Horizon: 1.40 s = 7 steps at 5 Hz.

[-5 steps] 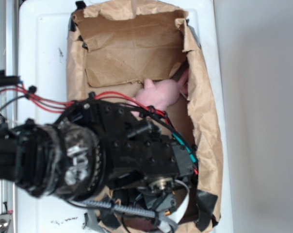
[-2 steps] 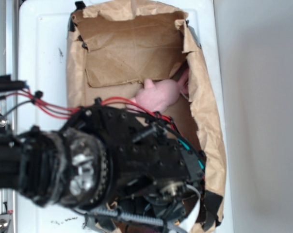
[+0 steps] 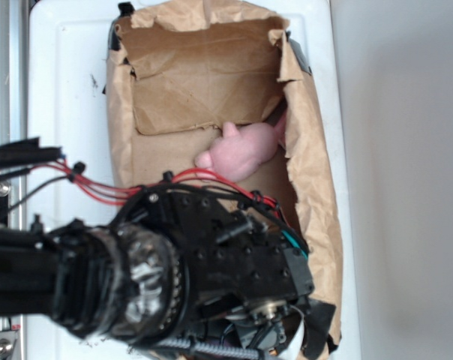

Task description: Grab the green ball.

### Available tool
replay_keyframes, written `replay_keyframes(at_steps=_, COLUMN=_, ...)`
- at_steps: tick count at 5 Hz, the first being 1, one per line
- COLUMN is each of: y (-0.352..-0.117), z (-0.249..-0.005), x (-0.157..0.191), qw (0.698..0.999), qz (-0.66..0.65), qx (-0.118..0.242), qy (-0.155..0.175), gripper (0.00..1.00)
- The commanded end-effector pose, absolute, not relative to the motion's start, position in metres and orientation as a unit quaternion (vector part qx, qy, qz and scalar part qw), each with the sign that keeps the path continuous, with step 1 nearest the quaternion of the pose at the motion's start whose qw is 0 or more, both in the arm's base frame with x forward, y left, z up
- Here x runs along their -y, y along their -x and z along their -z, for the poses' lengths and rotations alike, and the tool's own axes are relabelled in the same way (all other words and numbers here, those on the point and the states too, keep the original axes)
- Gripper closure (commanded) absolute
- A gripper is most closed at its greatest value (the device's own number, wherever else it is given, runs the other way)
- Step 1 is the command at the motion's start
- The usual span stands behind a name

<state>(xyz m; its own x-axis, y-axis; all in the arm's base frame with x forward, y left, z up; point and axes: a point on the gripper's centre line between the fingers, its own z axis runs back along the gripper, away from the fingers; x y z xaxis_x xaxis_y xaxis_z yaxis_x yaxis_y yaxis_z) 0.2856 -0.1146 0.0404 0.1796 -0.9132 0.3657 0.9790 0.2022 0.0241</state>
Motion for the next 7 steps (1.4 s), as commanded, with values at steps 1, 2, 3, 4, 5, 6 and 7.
replay_keyframes(at_steps=1, y=-0.29, z=-0.058, x=0.13, qw=0.758, qz=0.62, qx=0.176, qy=0.102, gripper=1.0)
replay_keyframes(at_steps=2, y=-0.291, z=-0.064, x=0.126, qw=0.774, qz=0.598, qx=0.183, qy=0.104, gripper=1.0)
replay_keyframes(at_steps=3, y=-0.289, z=-0.068, x=0.123, qw=0.807, qz=0.555, qx=0.187, qy=0.079, gripper=1.0)
replay_keyframes(at_steps=4, y=-0.286, z=-0.078, x=0.115, qw=0.866, qz=0.457, qx=0.203, qy=0.014, gripper=1.0)
replay_keyframes(at_steps=5, y=-0.283, z=-0.096, x=0.101, qw=0.908, qz=0.365, qx=0.204, qy=0.012, gripper=1.0)
replay_keyframes(at_steps=6, y=-0.289, z=-0.109, x=0.088, qw=0.933, qz=0.305, qx=0.191, qy=0.026, gripper=1.0)
replay_keyframes(at_steps=7, y=-0.299, z=-0.117, x=0.078, qw=0.953, qz=0.241, qx=0.182, qy=0.033, gripper=1.0)
